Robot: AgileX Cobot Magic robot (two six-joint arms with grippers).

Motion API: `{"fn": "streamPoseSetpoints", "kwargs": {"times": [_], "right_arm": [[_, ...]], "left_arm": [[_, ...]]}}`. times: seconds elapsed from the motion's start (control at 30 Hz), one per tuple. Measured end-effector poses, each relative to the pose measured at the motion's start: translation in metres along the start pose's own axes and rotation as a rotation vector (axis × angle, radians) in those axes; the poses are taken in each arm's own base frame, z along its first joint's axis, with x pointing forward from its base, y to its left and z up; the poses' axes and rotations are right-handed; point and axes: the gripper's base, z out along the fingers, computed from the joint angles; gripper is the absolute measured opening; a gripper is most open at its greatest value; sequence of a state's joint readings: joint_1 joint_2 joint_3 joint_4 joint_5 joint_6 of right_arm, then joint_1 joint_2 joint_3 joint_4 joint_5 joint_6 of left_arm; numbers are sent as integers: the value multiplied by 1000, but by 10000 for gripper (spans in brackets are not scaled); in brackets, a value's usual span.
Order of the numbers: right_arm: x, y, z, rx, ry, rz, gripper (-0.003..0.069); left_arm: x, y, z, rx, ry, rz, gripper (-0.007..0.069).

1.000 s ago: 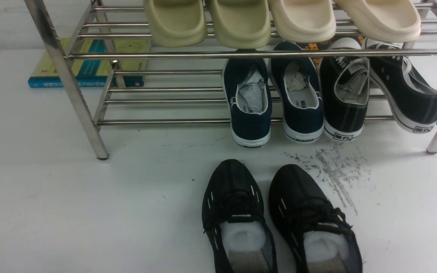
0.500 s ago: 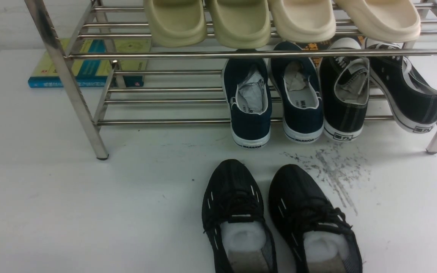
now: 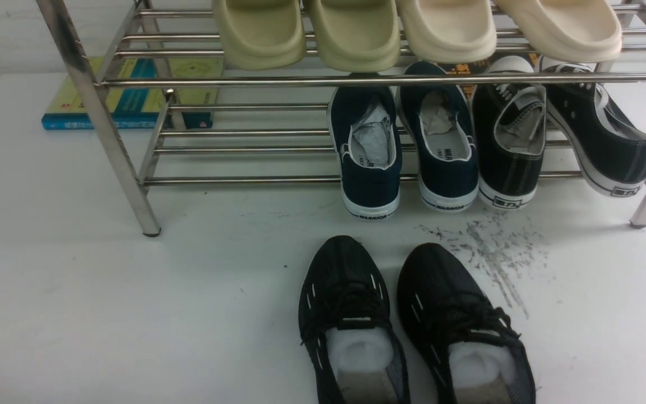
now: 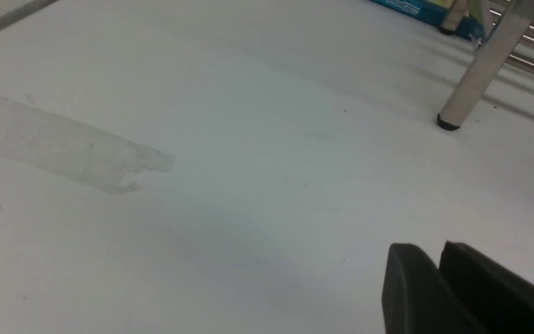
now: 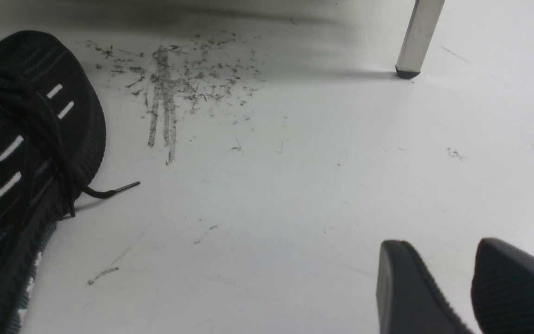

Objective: Take the shoes off the shelf with your hand on the white table.

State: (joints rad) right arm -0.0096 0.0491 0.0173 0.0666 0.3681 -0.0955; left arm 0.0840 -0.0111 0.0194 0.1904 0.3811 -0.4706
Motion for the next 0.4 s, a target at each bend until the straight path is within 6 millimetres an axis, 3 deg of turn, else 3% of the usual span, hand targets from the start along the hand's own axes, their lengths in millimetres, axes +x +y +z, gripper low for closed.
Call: {"fn": "streamPoseSetpoints", "kwargs": {"times": [0.4], "right_arm": [[0,0,0,0,0,0,241]], "left_arm": [[0,0,0,4,2,-10,139]]}}
